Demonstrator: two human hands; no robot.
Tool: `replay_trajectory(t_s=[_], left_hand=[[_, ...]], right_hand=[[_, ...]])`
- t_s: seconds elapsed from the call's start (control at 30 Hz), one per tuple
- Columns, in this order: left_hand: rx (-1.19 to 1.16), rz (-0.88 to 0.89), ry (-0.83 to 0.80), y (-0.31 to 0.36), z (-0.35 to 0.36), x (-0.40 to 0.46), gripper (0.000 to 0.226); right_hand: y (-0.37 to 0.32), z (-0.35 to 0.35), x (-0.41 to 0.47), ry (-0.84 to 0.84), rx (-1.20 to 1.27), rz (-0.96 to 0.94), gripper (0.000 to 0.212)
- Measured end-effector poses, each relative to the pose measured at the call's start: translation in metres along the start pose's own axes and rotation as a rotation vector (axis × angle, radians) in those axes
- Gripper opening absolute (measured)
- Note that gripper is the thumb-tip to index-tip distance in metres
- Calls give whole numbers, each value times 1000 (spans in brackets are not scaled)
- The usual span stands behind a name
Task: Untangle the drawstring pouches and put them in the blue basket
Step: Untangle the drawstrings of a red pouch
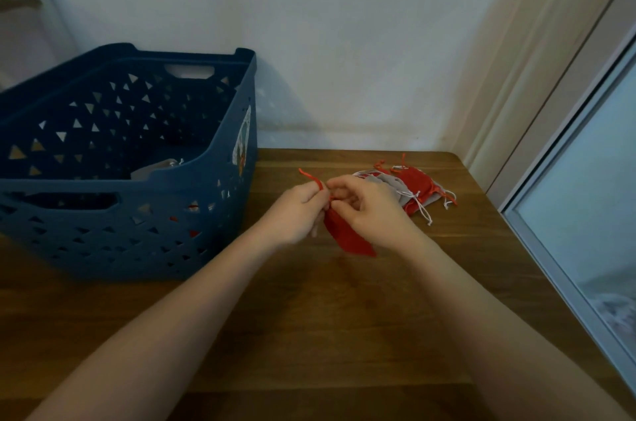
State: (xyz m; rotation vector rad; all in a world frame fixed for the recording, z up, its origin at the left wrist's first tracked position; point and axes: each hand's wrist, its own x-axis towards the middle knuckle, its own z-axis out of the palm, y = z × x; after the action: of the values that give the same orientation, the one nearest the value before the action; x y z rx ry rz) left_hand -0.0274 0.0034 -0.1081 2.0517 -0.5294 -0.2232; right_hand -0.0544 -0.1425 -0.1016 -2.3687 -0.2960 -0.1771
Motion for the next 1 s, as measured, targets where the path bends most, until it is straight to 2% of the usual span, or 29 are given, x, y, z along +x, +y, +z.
replay_trajectory(t_s=[0.1, 0.2, 0.37, 0.53, 0.67, 0.8, 0.9, 1.0], left_hand=[[125, 52, 0, 4, -4, -2, 33], [186, 66, -20, 7, -8, -2, 32], [-190, -101, 7, 6, -9, -2, 31], [-325, -142, -11, 6, -11, -3, 29], [-311, -114, 11, 8, -13, -4, 24], [-201, -55, -20, 10, -12, -5, 9], [-107, -8, 37, 10, -9, -4, 9], [-12, 46, 98, 10, -7, -3, 11]], right_hand=[[-1, 2, 0, -43, 81, 2, 30], [-4, 1, 0, 23, 42, 0, 27], [-11, 4, -3, 162, -4, -73, 18], [-13, 4, -3, 191, 131, -22, 15], [-11, 2, -1, 194, 340, 64, 17], [-10, 1, 0, 235, 362, 142, 13], [-11, 5, 2, 237, 372, 220, 14], [-12, 6, 2, 255, 507, 309, 9]])
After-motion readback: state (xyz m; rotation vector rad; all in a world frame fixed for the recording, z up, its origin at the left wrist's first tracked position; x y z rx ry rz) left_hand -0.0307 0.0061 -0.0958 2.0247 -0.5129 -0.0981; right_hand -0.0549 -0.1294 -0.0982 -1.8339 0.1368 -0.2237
